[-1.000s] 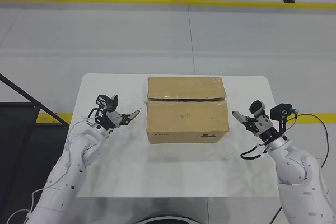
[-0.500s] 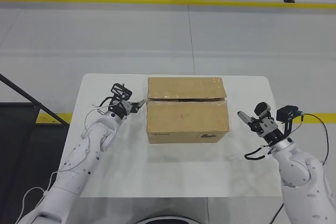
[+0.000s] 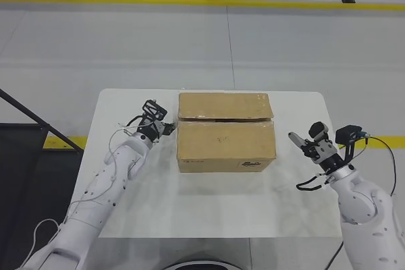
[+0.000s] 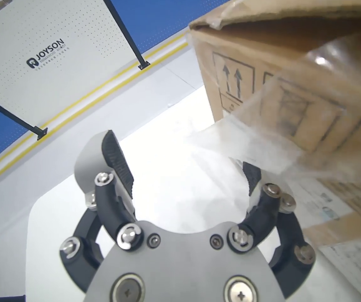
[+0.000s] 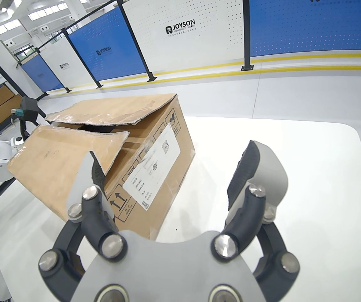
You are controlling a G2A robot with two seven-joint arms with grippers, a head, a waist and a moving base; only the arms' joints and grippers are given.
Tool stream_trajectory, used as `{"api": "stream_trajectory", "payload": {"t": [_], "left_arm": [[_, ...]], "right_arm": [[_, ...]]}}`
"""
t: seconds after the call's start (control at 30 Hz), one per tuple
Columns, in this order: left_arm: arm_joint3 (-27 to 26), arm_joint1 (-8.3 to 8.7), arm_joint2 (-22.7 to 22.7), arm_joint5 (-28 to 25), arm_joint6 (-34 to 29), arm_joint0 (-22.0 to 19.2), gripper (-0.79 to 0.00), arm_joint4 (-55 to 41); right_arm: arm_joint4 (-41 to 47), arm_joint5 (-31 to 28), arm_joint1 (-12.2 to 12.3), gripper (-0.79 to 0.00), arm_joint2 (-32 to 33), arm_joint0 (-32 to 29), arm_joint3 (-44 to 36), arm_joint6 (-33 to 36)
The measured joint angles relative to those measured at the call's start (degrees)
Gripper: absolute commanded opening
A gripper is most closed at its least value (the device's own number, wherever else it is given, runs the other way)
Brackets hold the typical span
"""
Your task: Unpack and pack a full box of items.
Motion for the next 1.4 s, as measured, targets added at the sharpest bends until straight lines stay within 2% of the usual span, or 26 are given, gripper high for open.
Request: {"api": "stream_trajectory", "payload": {"t": [0.23, 0.33, 0.73, 1.1, 1.4], "left_arm": [[1.75, -0.75, 0.12, 3.83, 5.83, 0.06, 0.0, -1.07], [1.52, -0.65, -0.66, 4.19, 4.89, -0.25, 0.0, -0.37], [-3.85, 0.07, -4.85, 11.97, 10.1, 5.69, 0.0, 4.52], [-9.83, 1.33, -9.88, 14.14, 8.59, 12.2, 0.0, 10.2], [-15.65, 2.27, -13.87, 13.46, 4.95, 18.23, 0.0, 14.2]], "right_arm": [[-0.02, 0.01, 0.17, 0.0, -0.81, 1.08, 1.03, 0.2], [0.09, -0.06, 0.26, 0.0, -1.0, 1.37, 1.46, 0.2], [0.4, -0.5, 0.54, 0.0, -1.95, 1.99, 2.33, -0.17], [0.17, -0.61, 0.73, 0.0, -3.18, 2.44, 2.12, -0.52], [-0.09, -0.64, 0.87, 0.0, -4.05, 2.6, 1.82, -1.05]]}}
